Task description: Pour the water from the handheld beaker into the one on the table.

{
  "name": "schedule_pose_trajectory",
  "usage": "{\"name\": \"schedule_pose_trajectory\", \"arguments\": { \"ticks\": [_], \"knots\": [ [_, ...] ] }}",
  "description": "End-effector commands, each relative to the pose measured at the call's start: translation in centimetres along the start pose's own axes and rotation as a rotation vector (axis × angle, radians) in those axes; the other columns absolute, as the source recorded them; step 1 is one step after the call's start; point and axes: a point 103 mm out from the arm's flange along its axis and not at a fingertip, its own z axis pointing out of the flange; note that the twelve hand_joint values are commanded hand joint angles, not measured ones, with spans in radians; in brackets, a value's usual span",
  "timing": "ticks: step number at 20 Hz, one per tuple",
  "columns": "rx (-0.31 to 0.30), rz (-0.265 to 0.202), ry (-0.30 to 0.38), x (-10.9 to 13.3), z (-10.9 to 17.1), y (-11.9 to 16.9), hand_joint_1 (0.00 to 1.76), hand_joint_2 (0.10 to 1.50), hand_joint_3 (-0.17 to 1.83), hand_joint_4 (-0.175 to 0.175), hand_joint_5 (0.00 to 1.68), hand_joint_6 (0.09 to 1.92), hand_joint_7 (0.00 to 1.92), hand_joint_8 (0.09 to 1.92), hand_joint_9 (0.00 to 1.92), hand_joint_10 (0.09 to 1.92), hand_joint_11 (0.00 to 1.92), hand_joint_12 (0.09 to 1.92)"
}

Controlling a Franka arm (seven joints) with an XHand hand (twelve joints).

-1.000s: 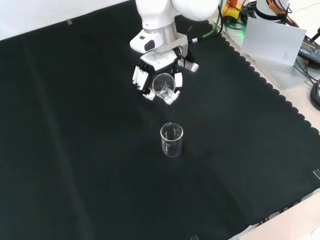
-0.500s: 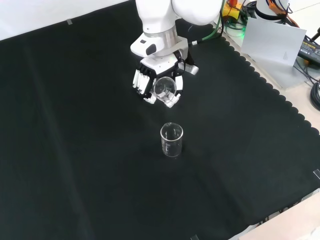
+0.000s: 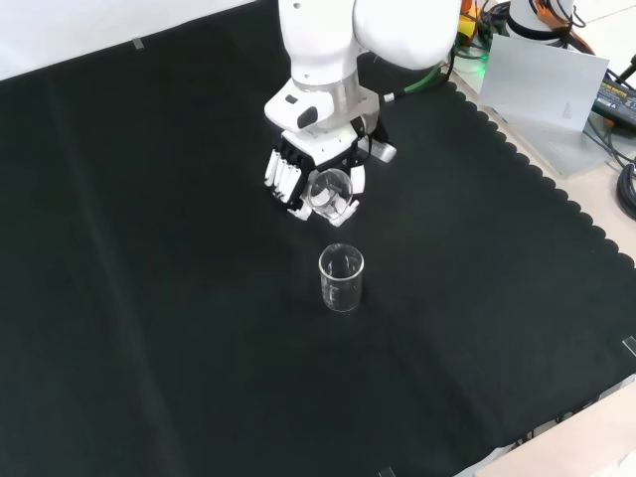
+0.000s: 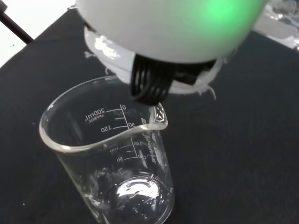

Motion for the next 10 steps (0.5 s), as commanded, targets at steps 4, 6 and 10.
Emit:
{"name": "schedule_pose_trajectory", "arguments": {
  "ticks": [4, 6, 10],
  "knots": [
    [-0.01, -0.029, -0.108, 1.26, 0.34, 0.62, 1.42, 0.49, 1.18, -0.175, 0.91, 1.56, 1.11, 1.25, 1.22, 1.14, 0.91, 1.07],
    [-0.009, -0.03, -0.131, 1.12, 0.28, 0.52, 1.42, 0.49, 1.18, -0.175, 0.91, 1.56, 1.11, 1.25, 1.22, 1.14, 0.91, 1.07],
    [-0.003, -0.033, -0.156, 0.94, 0.35, 0.47, 1.42, 0.49, 1.19, -0.175, 0.91, 1.56, 1.11, 1.26, 1.22, 1.14, 0.91, 1.07]
  ]
}}
